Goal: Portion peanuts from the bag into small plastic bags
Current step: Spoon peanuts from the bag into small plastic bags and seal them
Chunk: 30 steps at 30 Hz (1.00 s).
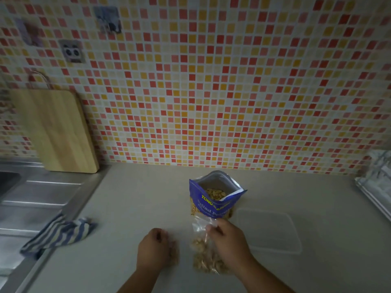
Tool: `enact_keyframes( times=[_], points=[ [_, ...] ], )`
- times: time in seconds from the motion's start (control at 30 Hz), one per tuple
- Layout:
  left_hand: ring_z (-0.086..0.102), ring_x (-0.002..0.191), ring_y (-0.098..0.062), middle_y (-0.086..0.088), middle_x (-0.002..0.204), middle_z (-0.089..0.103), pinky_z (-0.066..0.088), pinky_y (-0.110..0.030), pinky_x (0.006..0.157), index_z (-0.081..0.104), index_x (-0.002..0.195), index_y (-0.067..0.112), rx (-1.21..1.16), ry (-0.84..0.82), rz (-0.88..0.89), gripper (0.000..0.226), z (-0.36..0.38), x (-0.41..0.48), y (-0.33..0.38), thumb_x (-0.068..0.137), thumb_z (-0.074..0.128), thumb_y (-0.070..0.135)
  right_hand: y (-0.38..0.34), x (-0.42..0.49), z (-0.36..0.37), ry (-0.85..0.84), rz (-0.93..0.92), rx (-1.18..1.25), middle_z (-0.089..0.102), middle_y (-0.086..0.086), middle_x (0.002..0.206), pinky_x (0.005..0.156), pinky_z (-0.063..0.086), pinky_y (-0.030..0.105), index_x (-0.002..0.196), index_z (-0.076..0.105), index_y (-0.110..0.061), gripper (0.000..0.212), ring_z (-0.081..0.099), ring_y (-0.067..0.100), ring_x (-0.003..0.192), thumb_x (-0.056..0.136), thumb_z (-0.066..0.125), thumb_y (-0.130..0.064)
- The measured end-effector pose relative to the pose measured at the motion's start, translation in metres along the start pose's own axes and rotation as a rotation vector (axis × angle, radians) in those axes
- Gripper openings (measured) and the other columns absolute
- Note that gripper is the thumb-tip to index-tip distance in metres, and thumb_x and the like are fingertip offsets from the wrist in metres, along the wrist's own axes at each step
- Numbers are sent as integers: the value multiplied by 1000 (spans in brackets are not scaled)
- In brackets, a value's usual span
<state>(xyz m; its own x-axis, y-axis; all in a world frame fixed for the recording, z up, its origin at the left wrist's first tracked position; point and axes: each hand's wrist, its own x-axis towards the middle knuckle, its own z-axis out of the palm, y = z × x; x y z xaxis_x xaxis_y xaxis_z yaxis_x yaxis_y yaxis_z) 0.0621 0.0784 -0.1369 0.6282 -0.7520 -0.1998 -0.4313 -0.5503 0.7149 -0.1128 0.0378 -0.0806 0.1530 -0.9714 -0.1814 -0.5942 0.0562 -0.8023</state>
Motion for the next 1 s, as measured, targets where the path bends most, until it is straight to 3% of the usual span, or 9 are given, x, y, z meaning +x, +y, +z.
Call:
enact_keyframes(
  times=[0.03, 0.07, 0.13, 0.23, 0.33, 0.47, 0.67, 0.8, 1.0],
  points=[
    [64, 95, -28, -8, 92, 70, 44, -29, 78, 62, 90, 21, 27, -9, -17, 11, 0, 0, 1, 90, 54, 28, -2, -3, -6, -3, -12, 44, 68, 6, 81, 68, 47, 25, 81, 64, -10, 18, 63, 23, 84, 88, 58, -26],
    [60, 107, -31, -13, 109, 67, 43, -33, 88, 62, 107, 16, 41, -3, -20, 23, -3, 1, 4, 88, 57, 29, -5, -4, -12, 2, -32, 101, 70, 7, 81, 73, 50, 30, 84, 67, -11, 16, 65, 24, 83, 87, 60, -25],
    [56, 110, -30, -11, 121, 61, 43, -34, 91, 55, 124, 16, -119, 15, 22, 40, -14, -5, 21, 87, 62, 30, -12, -11, -24, 2, -74, 192, 72, 9, 80, 81, 52, 39, 82, 69, -13, 13, 66, 23, 79, 85, 63, -25],
    [62, 100, -15, 3, 109, 67, 48, -27, 85, 65, 109, 22, -631, -212, 176, 21, -47, -26, 74, 89, 59, 26, -31, -21, -45, -5, -124, 257, 71, 8, 77, 80, 52, 41, 77, 68, -17, 13, 63, 17, 73, 85, 62, -26],
    [68, 88, -9, -1, 92, 75, 53, -14, 73, 73, 92, 15, -684, -389, 407, 13, -74, -49, 116, 84, 64, 15, -47, -33, -64, -10, -217, 296, 71, -1, 70, 83, 53, 42, 71, 69, -21, 21, 66, 16, 74, 89, 60, -16],
    [68, 71, -11, -6, 75, 74, 51, -13, 63, 74, 77, 8, -669, -335, 531, 9, -87, -61, 142, 82, 66, 8, -68, -45, -81, 20, -286, 284, 73, 2, 78, 81, 54, 39, 82, 70, -21, 9, 68, 18, 78, 87, 63, -18],
    [67, 73, -8, -4, 77, 74, 50, -13, 65, 74, 77, 12, -573, -262, 617, 9, -89, -72, 157, 83, 66, 10, -90, -52, -105, 98, -371, 278, 66, -11, 69, 62, 47, 11, 75, 67, -27, 14, 59, -8, 65, 80, 71, -16],
    [65, 71, -1, -2, 76, 72, 47, -8, 62, 72, 75, 15, -528, -195, 652, 12, -86, -79, 162, 84, 65, 10, -100, -51, -109, 109, -409, 111, 61, -8, 67, 61, 41, 13, 66, 60, -29, 21, 56, 0, 64, 86, 64, -23],
    [62, 73, -10, 1, 75, 70, 49, -21, 65, 69, 73, 23, -459, -60, 711, 14, -77, -80, 158, 85, 65, 17, -103, -48, -114, 147, -421, 12, 62, -8, 78, 62, 41, 13, 69, 60, -27, 19, 58, 6, 76, 87, 62, -21]
  ],
)
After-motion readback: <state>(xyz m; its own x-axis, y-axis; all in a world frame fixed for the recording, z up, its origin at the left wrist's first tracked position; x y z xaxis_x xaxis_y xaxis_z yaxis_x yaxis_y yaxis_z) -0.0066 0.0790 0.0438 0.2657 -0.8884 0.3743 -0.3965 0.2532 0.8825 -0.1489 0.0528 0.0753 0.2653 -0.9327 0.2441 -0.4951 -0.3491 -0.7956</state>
